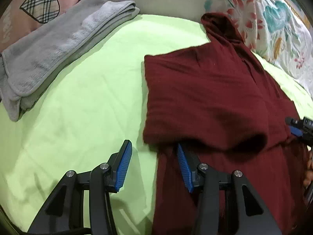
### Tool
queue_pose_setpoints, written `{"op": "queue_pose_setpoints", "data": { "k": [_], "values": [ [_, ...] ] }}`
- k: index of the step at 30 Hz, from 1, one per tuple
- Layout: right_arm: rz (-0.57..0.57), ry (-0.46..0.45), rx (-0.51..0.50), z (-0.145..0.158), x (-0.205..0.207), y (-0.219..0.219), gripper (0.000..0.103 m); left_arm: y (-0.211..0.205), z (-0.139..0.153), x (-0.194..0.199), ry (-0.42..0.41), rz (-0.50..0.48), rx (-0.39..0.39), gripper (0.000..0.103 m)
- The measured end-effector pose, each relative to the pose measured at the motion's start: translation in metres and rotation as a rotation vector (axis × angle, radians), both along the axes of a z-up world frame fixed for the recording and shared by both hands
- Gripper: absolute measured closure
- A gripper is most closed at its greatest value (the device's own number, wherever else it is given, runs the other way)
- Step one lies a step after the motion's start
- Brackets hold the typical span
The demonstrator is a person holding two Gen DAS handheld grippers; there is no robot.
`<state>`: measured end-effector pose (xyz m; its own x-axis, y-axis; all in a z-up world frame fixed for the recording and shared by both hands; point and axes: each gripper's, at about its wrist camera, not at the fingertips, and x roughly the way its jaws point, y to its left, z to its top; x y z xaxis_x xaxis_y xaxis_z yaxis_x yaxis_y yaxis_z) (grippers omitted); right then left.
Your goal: Fold large clothes
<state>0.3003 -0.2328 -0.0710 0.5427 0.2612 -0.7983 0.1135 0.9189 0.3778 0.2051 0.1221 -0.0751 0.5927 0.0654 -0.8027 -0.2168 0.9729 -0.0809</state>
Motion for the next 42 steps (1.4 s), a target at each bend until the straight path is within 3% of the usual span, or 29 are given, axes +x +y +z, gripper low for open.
{"op": "queue_pose_setpoints", "data": {
  "k": [1, 2, 4, 6, 8, 10, 15, 20, 23, 25, 27, 30, 33, 35, 39, 42],
  "values": [
    [0.015, -0.002, 0.002, 0.000, 0.001, 0.003, 0.071, -0.002, -0.001, 0.005, -0.001, -0.003, -0.003, 0.055],
    [0.026, 0.006, 0.006, -0.001, 0.003, 0.005, 0.098, -0.005, -0.002, 0.012, 0.003, -0.003, -0.003, 0.055],
    [0.034, -0.016, 0.025, 0.005, 0.002, 0.004, 0.098, -0.006, -0.005, 0.022, 0.013, 0.009, 0.010, 0.059],
    [0.013, -0.095, 0.004, 0.023, -0.005, -0.003, 0.098, -0.002, -0.005, 0.027, 0.005, 0.027, 0.004, 0.065],
    [-0.047, -0.172, 0.014, 0.045, -0.016, -0.021, 0.098, 0.004, -0.006, 0.028, 0.001, 0.055, -0.003, 0.070],
    [-0.088, -0.193, 0.001, 0.052, -0.020, -0.035, 0.098, 0.010, -0.007, 0.028, -0.002, 0.086, -0.029, 0.073],
    [-0.099, -0.099, 0.014, 0.024, -0.015, -0.054, 0.098, 0.017, -0.008, 0.026, -0.008, 0.145, -0.048, 0.075],
    [-0.182, -0.123, 0.019, 0.025, -0.021, -0.072, 0.100, 0.026, -0.010, 0.025, -0.008, 0.159, -0.090, 0.075],
    [-0.162, -0.020, -0.026, 0.020, -0.011, -0.069, 0.100, 0.023, -0.010, 0.025, -0.006, 0.159, -0.069, 0.075],
    [-0.228, -0.090, -0.105, 0.036, -0.025, -0.066, 0.099, 0.022, -0.011, 0.024, -0.009, 0.159, -0.064, 0.075],
    [-0.155, -0.185, -0.102, 0.051, -0.034, -0.049, 0.097, 0.019, -0.011, 0.024, -0.006, 0.156, -0.052, 0.075],
    [0.042, -0.113, -0.020, 0.035, -0.017, -0.018, 0.090, 0.017, -0.010, 0.025, 0.004, 0.150, -0.038, 0.074],
    [0.009, 0.017, -0.034, 0.002, -0.006, -0.024, 0.093, 0.018, -0.008, 0.022, 0.006, 0.125, -0.035, 0.070],
    [-0.022, 0.010, 0.072, -0.002, -0.006, -0.039, 0.093, 0.016, -0.004, 0.016, 0.008, 0.090, 0.007, 0.068],
    [-0.003, -0.043, 0.020, 0.026, -0.005, -0.039, 0.089, 0.014, 0.014, 0.008, -0.018, 0.040, -0.012, 0.067],
    [0.019, -0.067, 0.058, 0.037, 0.005, -0.040, 0.088, 0.010, 0.032, 0.015, -0.050, 0.019, -0.048, 0.064]
  ]
}}
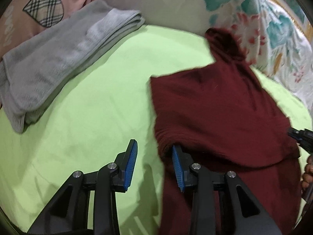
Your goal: Fold large clothes
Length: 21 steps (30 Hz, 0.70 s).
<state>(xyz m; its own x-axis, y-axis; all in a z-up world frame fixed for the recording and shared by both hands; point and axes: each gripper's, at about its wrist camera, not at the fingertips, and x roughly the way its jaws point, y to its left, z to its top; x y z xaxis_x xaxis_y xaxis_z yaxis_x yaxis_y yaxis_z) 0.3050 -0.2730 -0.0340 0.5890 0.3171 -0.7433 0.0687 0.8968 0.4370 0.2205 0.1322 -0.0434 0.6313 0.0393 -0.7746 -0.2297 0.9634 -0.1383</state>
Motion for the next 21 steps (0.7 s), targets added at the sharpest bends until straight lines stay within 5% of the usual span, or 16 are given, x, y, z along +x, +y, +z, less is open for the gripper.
{"op": "queue_pose_setpoints", "data": {
  "k": [2, 6, 9, 14, 21],
  "values": [
    [0.013, -0.027, -0.001, 0.008, 0.008, 0.004, 0.086, -0.003, 0.007, 0.007, -0.005, -0.009, -0.023, 0.060],
    [0.056, -0.074, -0.020, 0.020, 0.028, 0.022, 0.066, -0.008, 0.026, 0.026, -0.033, -0.034, -0.111, 0.059],
    [0.085, -0.093, -0.036, 0.026, 0.043, 0.032, 0.065, -0.010, 0.048, 0.034, -0.087, -0.042, -0.129, 0.053],
    [0.098, -0.123, -0.050, 0.038, 0.074, 0.037, 0.065, -0.021, 0.065, 0.066, -0.115, -0.063, -0.046, 0.048],
    [0.113, -0.153, -0.055, 0.050, 0.110, 0.043, 0.063, -0.042, 0.050, 0.110, -0.070, -0.096, -0.014, 0.048]
  ]
}}
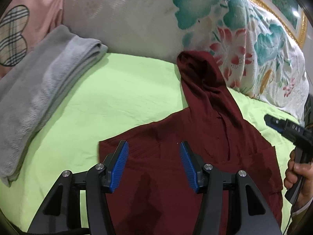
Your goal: Fold large clothes
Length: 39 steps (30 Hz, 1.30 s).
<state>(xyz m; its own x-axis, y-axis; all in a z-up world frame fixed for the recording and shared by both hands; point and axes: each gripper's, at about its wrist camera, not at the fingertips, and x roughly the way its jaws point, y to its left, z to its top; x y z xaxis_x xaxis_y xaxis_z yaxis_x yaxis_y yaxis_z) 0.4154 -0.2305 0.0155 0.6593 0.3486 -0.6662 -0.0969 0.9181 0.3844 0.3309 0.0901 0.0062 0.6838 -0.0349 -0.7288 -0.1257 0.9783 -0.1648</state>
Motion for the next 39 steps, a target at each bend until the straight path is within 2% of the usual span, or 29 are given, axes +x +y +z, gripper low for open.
{"op": "queue_pose_setpoints", "data": {
  "k": [6, 10, 13, 18, 21, 22, 23, 24, 25, 27, 30, 32, 39],
  "values": [
    [0.041, 0.010, -0.027, -0.010, 0.055, 0.018, 0.060, -0.012, -0.008, 0.063, 0.021, -0.041, -0.007, 0.048],
    [0.074, -0.004, -0.019, -0.017, 0.096, 0.028, 0.056, -0.017, -0.016, 0.127, 0.062, -0.092, -0.042, 0.048],
    [0.106, -0.015, -0.037, -0.025, 0.123, 0.035, 0.051, -0.023, -0.029, 0.175, 0.098, -0.117, -0.039, 0.048],
    [0.109, 0.032, 0.016, -0.044, 0.164, 0.034, 0.050, -0.030, -0.044, 0.233, 0.105, -0.114, -0.023, 0.048],
    [0.110, 0.034, 0.044, -0.049, 0.179, 0.033, 0.050, -0.031, -0.049, 0.255, 0.089, -0.110, -0.055, 0.048],
    [0.110, 0.029, 0.042, -0.050, 0.182, 0.034, 0.051, -0.032, -0.051, 0.262, 0.082, -0.109, -0.068, 0.048],
    [0.109, 0.025, 0.032, -0.051, 0.184, 0.035, 0.063, -0.033, -0.052, 0.268, 0.072, -0.110, -0.072, 0.049],
    [0.107, 0.016, 0.013, -0.050, 0.184, 0.037, 0.091, -0.035, -0.052, 0.270, 0.061, -0.109, -0.070, 0.062],
    [0.107, 0.017, 0.011, -0.050, 0.184, 0.038, 0.099, -0.037, -0.049, 0.271, 0.041, -0.126, -0.074, 0.098],
    [0.103, -0.003, 0.020, -0.044, 0.175, 0.037, 0.099, -0.040, -0.044, 0.267, 0.022, -0.145, -0.100, 0.100],
    [0.108, -0.062, 0.016, -0.026, 0.148, 0.031, 0.099, -0.044, -0.029, 0.243, -0.042, -0.179, -0.074, 0.102],
    [0.115, -0.079, 0.015, -0.015, 0.134, 0.026, 0.099, -0.045, -0.018, 0.223, -0.069, -0.199, -0.091, 0.102],
    [0.159, -0.117, -0.010, 0.016, 0.056, 0.006, 0.099, -0.057, 0.017, 0.119, -0.179, -0.295, -0.080, 0.102]
  ]
}}
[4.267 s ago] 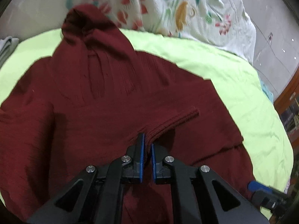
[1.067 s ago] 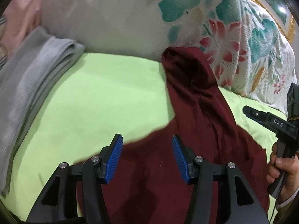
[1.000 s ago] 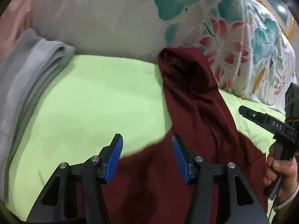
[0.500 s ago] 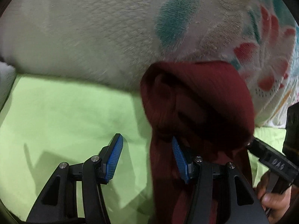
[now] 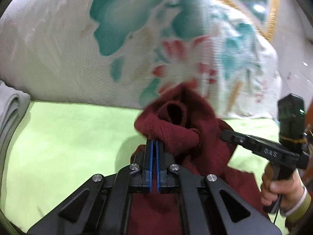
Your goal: Fold large clothes
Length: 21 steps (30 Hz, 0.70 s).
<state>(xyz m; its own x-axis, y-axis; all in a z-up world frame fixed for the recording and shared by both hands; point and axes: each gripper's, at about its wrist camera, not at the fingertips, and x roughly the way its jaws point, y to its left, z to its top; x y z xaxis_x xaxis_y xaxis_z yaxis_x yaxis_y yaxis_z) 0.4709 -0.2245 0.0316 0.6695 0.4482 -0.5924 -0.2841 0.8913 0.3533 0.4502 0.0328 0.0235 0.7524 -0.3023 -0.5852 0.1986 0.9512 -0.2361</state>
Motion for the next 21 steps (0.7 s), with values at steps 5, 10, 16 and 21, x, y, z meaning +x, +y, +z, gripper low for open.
{"op": "queue_pose_setpoints", "data": {
  "k": [5, 10, 16, 21],
  "values": [
    [0.023, 0.019, 0.004, -0.003, -0.067, -0.015, 0.099, -0.023, -0.005, -0.084, -0.019, -0.070, 0.014, 0.103],
    [0.029, 0.114, -0.067, -0.046, -0.117, -0.013, 0.099, -0.040, -0.039, -0.146, 0.058, -0.139, 0.074, 0.103],
    [-0.065, 0.203, -0.115, -0.067, -0.137, -0.030, 0.087, -0.033, -0.059, -0.174, 0.126, -0.140, 0.068, 0.103],
    [-0.071, 0.058, -0.095, -0.026, -0.128, -0.021, 0.039, -0.025, -0.046, -0.170, 0.141, -0.131, -0.010, 0.103]
  ]
}}
